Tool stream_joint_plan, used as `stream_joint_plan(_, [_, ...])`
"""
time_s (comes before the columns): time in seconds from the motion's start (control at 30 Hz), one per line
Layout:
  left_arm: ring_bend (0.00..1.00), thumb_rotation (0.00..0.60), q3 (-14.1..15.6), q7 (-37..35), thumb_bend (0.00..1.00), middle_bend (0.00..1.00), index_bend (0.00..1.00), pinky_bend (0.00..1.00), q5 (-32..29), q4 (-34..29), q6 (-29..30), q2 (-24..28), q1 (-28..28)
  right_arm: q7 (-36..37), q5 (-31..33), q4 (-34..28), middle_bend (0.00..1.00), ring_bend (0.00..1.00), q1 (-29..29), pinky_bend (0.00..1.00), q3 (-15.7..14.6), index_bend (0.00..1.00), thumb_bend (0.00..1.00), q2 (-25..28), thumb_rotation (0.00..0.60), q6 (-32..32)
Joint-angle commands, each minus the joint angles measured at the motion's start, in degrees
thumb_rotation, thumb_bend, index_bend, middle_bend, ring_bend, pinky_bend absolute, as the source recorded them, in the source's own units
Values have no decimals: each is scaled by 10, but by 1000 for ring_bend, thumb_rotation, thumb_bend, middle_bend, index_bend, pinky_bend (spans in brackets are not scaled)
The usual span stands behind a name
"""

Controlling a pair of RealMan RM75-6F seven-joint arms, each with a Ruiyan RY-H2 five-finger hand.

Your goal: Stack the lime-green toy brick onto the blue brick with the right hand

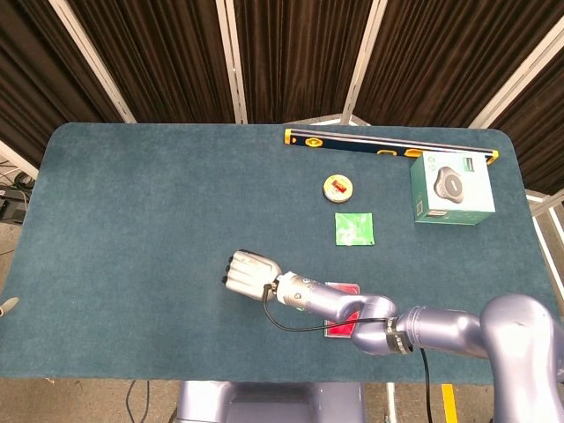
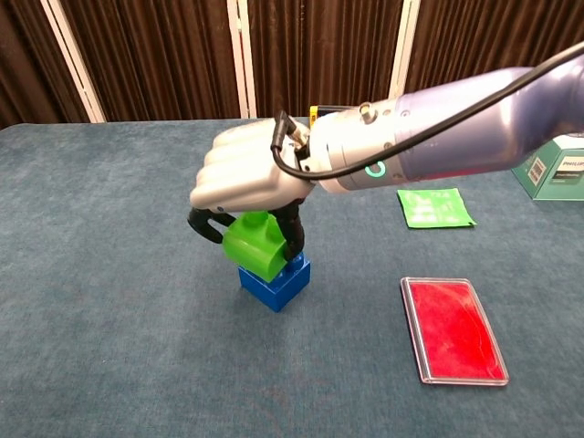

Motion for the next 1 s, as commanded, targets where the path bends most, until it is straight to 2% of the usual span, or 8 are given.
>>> stream_joint_plan(0.03, [0, 600, 0, 2, 0, 0, 0, 0, 0, -1, 1, -1, 0, 2, 2, 10, 530, 420, 3, 640, -9, 359, 550, -7, 600, 6])
stream_joint_plan(1.0, [0, 600, -4, 6, 0, 0, 0, 0, -9, 3, -10, -3, -4, 42, 1, 57, 532, 420, 27, 638, -59, 359, 560, -32, 600, 24])
